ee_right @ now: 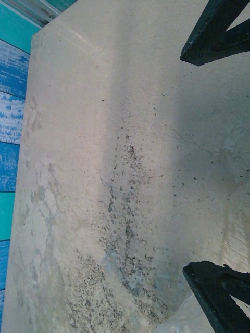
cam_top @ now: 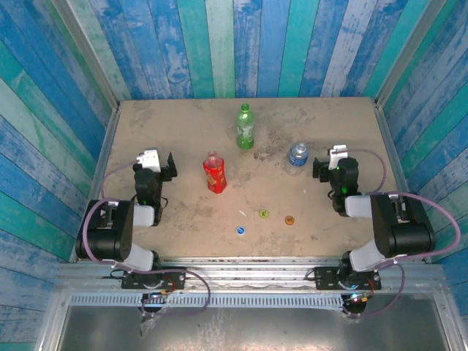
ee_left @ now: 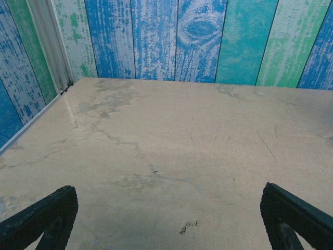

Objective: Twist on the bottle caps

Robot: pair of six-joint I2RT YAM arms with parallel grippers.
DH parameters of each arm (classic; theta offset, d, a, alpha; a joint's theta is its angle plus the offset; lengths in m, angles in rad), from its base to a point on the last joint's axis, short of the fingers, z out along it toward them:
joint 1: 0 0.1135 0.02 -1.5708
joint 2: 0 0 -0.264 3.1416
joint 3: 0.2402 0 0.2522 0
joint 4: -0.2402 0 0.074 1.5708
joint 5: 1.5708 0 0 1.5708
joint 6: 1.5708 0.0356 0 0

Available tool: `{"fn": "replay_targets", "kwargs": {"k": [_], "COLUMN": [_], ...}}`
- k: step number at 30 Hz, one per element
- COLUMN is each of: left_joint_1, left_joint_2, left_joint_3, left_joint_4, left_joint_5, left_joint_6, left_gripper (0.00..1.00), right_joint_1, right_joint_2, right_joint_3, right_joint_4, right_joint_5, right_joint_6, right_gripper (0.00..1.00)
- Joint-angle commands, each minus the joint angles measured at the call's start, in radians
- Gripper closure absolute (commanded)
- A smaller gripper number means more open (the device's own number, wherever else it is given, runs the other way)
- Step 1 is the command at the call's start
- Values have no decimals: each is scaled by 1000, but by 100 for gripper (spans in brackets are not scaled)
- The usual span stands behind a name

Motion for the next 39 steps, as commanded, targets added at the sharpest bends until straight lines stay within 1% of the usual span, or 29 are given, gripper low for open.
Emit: {"fn": "replay_targets", "kwargs": {"k": [1, 20, 22, 23, 25, 28, 31, 33, 35, 37, 39], "left_joint_1": [1, 2, 1, 2, 2, 2, -2, -17, -43, -84, -132], "left_joint_2": [24, 23, 10, -10, -62, -141, -216, -310, -379, -442, -513], "left_joint_3": [5, 3, 11, 18, 24, -8, -24, -29, -33, -39, -64], "left_joint_4": [10, 11, -13, -41, -96, -94, -129, -159, -192, -216, -231], "left_joint_5": [12, 15, 43, 79, 103, 81, 81, 71, 50, 11, -9], "left_joint_6": [9, 10, 22, 36, 50, 36, 43, 43, 52, 53, 73], "left_gripper": [6, 6, 6, 6, 6, 6, 6, 6, 6, 6, 6], "right_joint_1": [1, 0, -1, -3, -2, -2, -3, 0, 2, 5, 12], "right_joint_2": [-5, -10, -32, -56, -103, -175, -267, -350, -433, -522, -595], "right_joint_3": [16, 11, 7, 2, -8, -21, -31, -24, 8, 50, 83], "right_joint_4": [15, 20, 8, 2, -23, -64, -120, -199, -320, -447, -527], "right_joint_5": [0, -1, 25, 32, 43, 70, 105, 119, 120, 83, 21], "right_joint_6": [-1, 1, 16, 20, 21, 26, 47, 58, 79, 105, 109], "right_gripper": [0, 0, 0, 0, 0, 0, 0, 0, 0, 0, 0]}}
